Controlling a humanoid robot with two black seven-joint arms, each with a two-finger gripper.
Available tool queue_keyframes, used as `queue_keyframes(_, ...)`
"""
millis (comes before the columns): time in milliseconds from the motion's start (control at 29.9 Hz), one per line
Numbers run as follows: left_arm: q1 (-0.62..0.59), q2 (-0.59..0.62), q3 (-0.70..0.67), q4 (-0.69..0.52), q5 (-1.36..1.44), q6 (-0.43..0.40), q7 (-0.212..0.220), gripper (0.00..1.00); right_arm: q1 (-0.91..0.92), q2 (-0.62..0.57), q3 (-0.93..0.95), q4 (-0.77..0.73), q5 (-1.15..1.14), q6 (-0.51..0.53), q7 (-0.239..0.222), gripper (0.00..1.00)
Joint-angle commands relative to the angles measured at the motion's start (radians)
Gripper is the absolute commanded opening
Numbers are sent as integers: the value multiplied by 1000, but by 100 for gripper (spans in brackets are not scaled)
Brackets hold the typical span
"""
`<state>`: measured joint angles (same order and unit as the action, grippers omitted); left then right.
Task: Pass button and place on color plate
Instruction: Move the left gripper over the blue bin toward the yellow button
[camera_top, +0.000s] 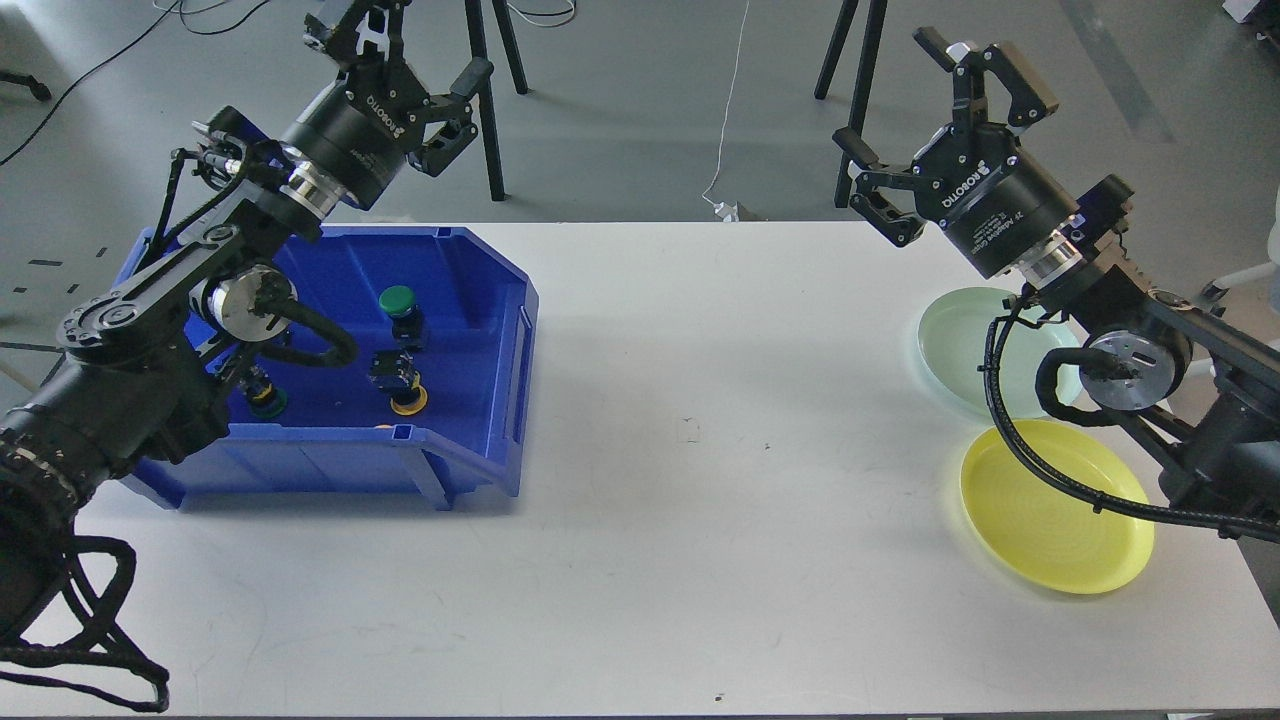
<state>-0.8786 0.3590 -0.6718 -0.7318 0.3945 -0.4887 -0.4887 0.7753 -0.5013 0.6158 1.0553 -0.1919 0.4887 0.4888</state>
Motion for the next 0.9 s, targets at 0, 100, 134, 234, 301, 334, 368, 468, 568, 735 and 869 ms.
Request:
queue_keyframes(0, 32, -2, -67, 2, 0, 0, 0, 100, -28, 4, 31, 3, 2, 0, 0, 99)
queue_keyframes(100, 30, -2, -71, 6, 0, 0, 0, 100, -44, 6, 53, -3, 2, 0, 0, 99)
queue_keyframes(134, 33, -2, -77, 15, -8, 0, 0, 100, -45, 6, 55, -4, 2, 0, 0, 99)
queue_keyframes(234, 36, -17, -92, 42, -61, 0, 0, 100, -45, 6, 56, -4, 0, 0, 0, 99)
queue_keyframes(301, 35, -29, -100, 32, -72, 0, 0, 100, -45, 6, 55, -3, 0, 0, 0, 99)
queue_keyframes(334, 36, -47, -107, 2, -74, 0, 0, 100, -48, 6, 56, -3, 2, 0, 0, 99)
queue_keyframes(368, 38, -52, -120, -36, -74, 0, 0, 100, -53, 4, 56, -3, 2, 0, 0, 99)
queue_keyframes(468, 95, -52, -192, -222, -74, 0, 0, 100, -63, 4, 65, -3, 2, 0, 0, 99)
queue_keyframes(568, 110, -26, -206, -417, -49, 0, 0, 100, -83, 1, 81, 0, 2, 0, 0, 99)
queue_keyframes(735, 63, 182, -62, -589, 133, 0, 0, 100, -114, -9, 97, 0, 2, 0, 0, 99)
queue_keyframes(869, -80, 449, 196, -670, 392, 68, 0, 100, -122, -8, 128, -1, 2, 0, 0, 99)
